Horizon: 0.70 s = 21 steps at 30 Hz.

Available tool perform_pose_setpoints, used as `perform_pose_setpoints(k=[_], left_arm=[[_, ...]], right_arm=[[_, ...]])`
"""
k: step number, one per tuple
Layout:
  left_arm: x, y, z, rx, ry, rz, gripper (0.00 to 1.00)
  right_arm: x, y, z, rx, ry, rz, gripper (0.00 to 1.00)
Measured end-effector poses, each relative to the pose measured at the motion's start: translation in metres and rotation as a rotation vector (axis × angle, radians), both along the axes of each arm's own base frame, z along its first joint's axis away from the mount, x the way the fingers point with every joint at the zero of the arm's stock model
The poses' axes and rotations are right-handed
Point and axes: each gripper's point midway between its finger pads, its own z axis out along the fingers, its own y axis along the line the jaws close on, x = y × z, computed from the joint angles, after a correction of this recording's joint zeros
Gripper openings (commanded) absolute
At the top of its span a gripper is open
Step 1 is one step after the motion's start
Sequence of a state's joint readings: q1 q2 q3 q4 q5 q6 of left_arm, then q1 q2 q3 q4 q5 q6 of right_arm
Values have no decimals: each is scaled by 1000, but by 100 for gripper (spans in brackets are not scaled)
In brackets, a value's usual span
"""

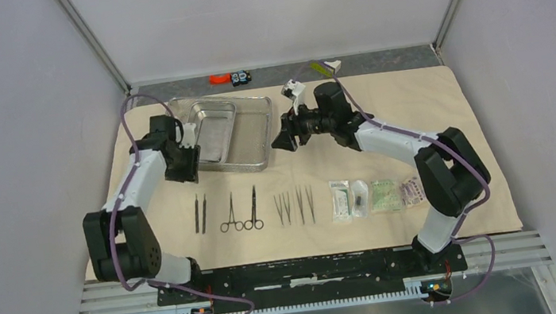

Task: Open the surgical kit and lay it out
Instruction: Place the medical item in the surgical kit, then adjust the container in the surgical kit.

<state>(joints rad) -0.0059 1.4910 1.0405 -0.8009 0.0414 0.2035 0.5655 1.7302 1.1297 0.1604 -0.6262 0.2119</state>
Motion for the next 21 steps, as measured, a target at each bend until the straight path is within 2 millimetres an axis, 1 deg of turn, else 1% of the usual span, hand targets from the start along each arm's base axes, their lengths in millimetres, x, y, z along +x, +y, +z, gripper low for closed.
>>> perform_pose_setpoints(k=[2, 5, 7, 9, 12, 16, 18, 21], left_arm=[[10, -3, 15, -14, -84, -8, 62], [25, -7, 29, -36, -173, -23, 67], [37, -13, 34, -49, -209, -47, 68], [47, -23, 36, -57, -230, -100, 70], [60, -43, 30, -55, -248, -231, 73], [63, -67, 13, -59, -225, -416, 77], [63, -74, 5, -64, -206, -486, 79], [65, -77, -2, -71, -190, -548, 79]], right_arm=[[5, -9, 6, -16, -34, -16, 63], [16, -24, 16, -38, -91, -51, 64], [23, -38, 21, -60, -131, -78, 64], [31, -50, 28, -82, -178, -105, 64], [39, -66, 36, -115, -235, -134, 64], [41, -92, 40, -155, -292, -173, 64], [39, -103, 39, -170, -301, -186, 64], [40, -118, 36, -186, -305, -210, 64]])
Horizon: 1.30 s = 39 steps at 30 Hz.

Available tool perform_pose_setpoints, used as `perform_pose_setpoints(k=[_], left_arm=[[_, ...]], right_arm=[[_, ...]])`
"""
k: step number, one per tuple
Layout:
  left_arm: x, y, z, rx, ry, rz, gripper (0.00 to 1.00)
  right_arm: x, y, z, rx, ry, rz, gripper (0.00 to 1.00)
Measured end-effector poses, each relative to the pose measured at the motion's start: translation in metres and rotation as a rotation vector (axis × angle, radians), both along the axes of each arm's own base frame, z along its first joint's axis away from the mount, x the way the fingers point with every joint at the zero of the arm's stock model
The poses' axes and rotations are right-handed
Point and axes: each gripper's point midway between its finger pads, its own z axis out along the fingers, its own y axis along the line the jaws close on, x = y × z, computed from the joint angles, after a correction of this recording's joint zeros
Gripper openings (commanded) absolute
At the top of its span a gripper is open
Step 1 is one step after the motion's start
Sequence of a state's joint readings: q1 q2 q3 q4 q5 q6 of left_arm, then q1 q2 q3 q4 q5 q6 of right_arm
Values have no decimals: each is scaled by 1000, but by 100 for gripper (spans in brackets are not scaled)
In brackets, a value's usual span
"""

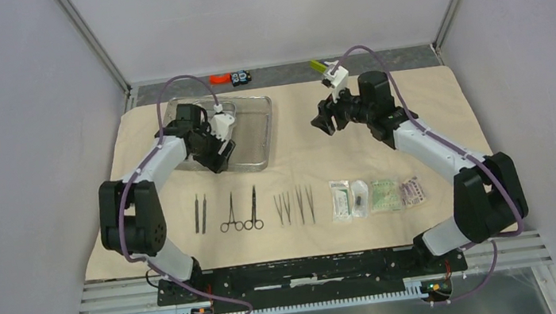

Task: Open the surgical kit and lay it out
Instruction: Adjust the container in the surgical kit.

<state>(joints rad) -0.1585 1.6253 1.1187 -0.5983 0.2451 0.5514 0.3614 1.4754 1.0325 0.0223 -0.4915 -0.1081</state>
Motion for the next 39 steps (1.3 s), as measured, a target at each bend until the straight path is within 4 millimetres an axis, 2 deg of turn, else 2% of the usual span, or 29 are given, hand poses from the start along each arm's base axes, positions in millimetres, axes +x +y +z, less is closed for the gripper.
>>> perform_pose_setpoints(k=[4, 9, 18, 24, 31, 32, 33, 35, 39], left_arm=[[3, -3, -2, -1, 1, -49, 70], [9, -10, -8, -11, 28, -69, 61], [25, -15, -17, -22, 48, -53, 59], [32, -17, -20, -31, 54, -27, 67], [36, -10, -20, -16, 45, 10, 77], [37, -8, -18, -21, 43, 26, 81], [38, -6, -16, -27, 38, 44, 85], [42, 1, -8, -41, 17, 84, 99], [58, 19, 24, -81, -83, 211, 100]], right_arm=[[4, -19, -9, -8, 19, -41, 64], [9, -32, -12, -5, 28, -70, 64], [14, -46, -12, 4, 32, -91, 64], [15, -58, -18, -1, 45, -118, 66], [11, -83, -16, -33, 22, -169, 81], [11, -88, -15, -45, 16, -181, 83], [10, -92, -14, -58, 6, -192, 86], [9, -102, -9, -83, -15, -216, 97], [9, -119, 0, -128, -56, -266, 98]])
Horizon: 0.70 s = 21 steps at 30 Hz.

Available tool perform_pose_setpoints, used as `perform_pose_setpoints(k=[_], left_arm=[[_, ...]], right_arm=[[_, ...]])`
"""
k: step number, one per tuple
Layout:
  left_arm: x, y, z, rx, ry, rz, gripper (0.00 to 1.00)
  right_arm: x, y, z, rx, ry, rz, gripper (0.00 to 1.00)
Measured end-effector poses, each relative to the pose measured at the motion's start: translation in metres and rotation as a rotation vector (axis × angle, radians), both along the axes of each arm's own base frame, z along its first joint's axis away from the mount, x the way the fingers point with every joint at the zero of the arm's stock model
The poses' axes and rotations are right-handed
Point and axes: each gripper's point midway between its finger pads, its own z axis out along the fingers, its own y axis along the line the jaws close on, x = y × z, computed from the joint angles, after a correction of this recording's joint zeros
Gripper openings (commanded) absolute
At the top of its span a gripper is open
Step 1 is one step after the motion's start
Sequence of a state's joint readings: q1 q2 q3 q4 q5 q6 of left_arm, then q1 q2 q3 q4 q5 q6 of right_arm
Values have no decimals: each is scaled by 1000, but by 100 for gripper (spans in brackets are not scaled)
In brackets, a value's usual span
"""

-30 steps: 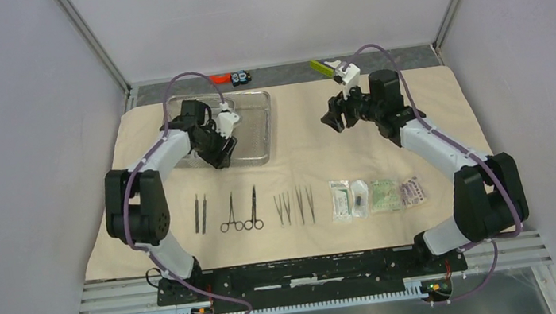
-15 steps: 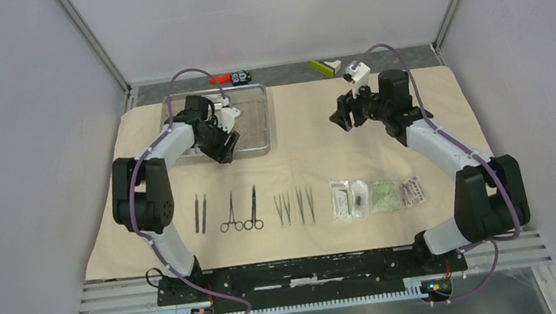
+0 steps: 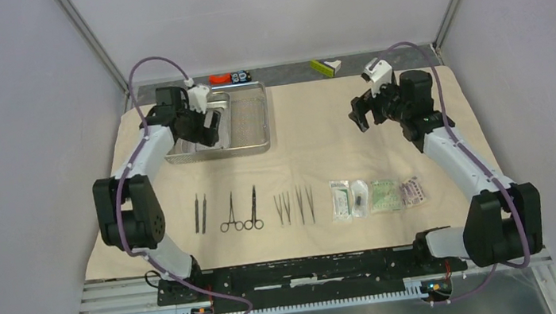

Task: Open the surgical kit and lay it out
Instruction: Adjust the container in the surgical kit, then reset both arms

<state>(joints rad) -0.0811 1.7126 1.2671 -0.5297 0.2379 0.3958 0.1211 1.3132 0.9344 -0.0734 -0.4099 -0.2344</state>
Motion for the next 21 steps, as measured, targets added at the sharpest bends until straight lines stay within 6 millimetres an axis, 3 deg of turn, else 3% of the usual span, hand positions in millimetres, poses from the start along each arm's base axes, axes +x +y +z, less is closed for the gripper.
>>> perform_pose_setpoints(k=[5, 9, 12, 18, 21], left_arm=[[32, 31, 65, -93, -217, 188, 100], [38, 48, 104, -182, -320, 287, 100], [30, 51, 119, -233, -372, 322, 100], [-11, 46, 134, -271, -440, 328, 100], [-28, 45, 156, -280, -511, 331, 100]], right_arm=[[1, -29, 7, -47, -22, -92, 98], [1, -56, 21, -87, -63, -205, 98], [-2, -69, 35, -110, -104, -269, 98], [-13, -82, 55, -110, -168, -346, 98], [-24, -84, 59, -84, -197, -371, 98]])
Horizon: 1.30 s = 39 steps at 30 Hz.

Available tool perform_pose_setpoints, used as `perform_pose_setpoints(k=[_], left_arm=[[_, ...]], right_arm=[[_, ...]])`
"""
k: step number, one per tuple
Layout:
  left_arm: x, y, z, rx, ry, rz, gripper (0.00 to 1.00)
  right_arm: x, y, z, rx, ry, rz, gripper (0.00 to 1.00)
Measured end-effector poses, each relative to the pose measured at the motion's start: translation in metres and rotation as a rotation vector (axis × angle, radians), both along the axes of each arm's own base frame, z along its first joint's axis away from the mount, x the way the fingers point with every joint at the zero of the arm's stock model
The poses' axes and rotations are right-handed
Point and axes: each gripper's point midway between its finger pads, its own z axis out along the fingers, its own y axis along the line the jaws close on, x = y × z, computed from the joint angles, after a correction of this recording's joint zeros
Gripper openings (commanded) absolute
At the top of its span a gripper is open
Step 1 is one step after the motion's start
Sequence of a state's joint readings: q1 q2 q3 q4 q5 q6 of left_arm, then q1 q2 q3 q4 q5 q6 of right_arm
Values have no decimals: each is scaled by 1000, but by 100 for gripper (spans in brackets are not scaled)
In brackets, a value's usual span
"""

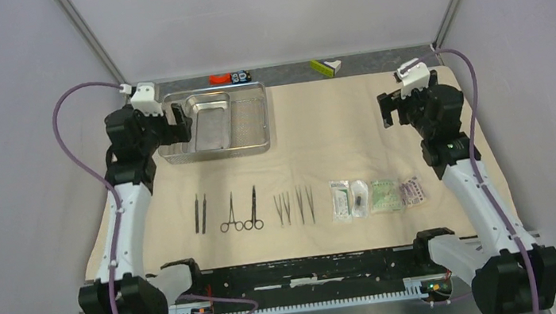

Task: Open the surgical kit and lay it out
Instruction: Reset both arms

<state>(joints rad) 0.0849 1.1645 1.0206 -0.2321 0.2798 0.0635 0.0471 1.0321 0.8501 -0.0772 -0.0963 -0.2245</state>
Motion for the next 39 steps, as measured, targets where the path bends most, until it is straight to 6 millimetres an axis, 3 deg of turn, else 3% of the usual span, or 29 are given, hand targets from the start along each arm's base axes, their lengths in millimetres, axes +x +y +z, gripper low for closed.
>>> perform_pose_setpoints(k=[4, 9, 13, 39], left_arm=[[-25, -1, 25, 5, -118, 14, 100], [-49, -7, 41, -9, -224, -4, 100], [-49, -10, 47, -46, -242, -5, 100], [-47, -10, 34, -81, -185, 16, 100]], right_arm=[[-17, -1, 4, 20, -43, -8, 98], [-33, -1, 8, 23, -111, -5, 98], [-37, -2, 11, 24, -137, -6, 98], [-37, 13, 14, 32, -147, 82, 98]])
